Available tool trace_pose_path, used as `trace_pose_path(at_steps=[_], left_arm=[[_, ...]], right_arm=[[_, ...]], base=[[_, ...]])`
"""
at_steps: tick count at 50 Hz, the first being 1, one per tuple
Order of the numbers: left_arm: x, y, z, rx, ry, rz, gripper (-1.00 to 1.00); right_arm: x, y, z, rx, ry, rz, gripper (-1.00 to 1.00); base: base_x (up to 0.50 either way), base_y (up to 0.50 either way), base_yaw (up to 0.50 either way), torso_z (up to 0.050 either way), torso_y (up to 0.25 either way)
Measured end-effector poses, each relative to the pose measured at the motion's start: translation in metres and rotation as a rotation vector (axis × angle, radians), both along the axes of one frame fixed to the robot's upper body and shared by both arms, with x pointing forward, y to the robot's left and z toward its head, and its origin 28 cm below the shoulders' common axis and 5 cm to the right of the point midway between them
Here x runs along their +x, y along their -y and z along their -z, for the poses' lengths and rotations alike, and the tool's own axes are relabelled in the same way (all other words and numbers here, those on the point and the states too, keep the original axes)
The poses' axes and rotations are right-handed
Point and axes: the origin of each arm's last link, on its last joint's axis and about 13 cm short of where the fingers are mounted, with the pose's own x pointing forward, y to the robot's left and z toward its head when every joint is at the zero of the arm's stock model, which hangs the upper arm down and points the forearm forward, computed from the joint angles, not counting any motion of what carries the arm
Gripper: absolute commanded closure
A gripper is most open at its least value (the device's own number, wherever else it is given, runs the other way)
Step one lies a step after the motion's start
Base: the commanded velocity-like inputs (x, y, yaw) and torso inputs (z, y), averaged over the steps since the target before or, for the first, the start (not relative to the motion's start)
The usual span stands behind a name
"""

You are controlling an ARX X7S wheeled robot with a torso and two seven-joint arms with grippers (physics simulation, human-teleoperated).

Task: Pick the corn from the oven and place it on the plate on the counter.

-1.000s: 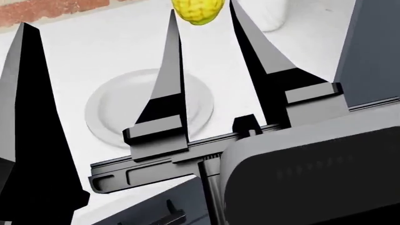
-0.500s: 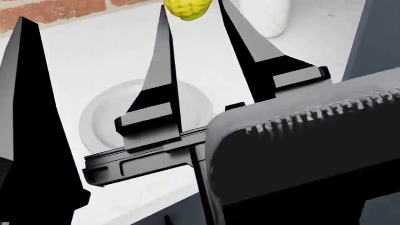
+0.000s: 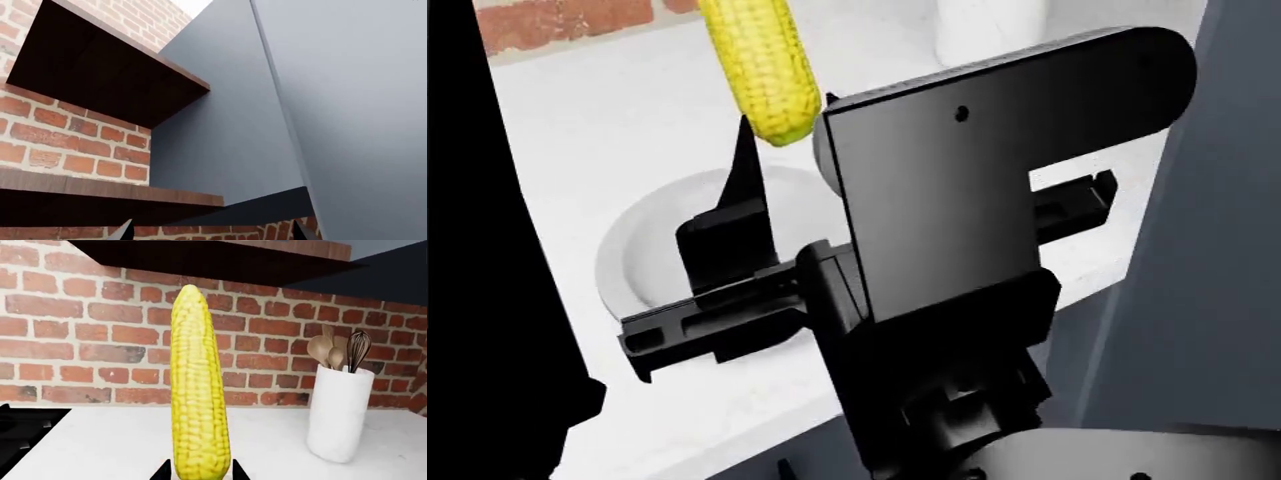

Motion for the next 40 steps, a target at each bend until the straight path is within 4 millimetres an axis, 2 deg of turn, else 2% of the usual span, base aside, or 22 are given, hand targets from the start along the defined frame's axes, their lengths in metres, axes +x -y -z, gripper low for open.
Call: trace_pose_path(at_steps=[18, 40], left_arm=[[0.000, 0.000, -0.003, 0.005, 0.020, -0.011, -1.00], [0.001, 0.000, 0.000, 0.002, 0.016, -0.009, -1.00]], right_arm=[[0.006, -0.001, 0.021, -0.064, -0.230, -0.054, 1.00], [0.014, -0.004, 0.036, -0.110, -0.341, -0.074, 1.00]], base=[[0.00, 0.00, 0.00, 0.000, 0.000], [0.00, 0.00, 0.00, 0.000, 0.000]])
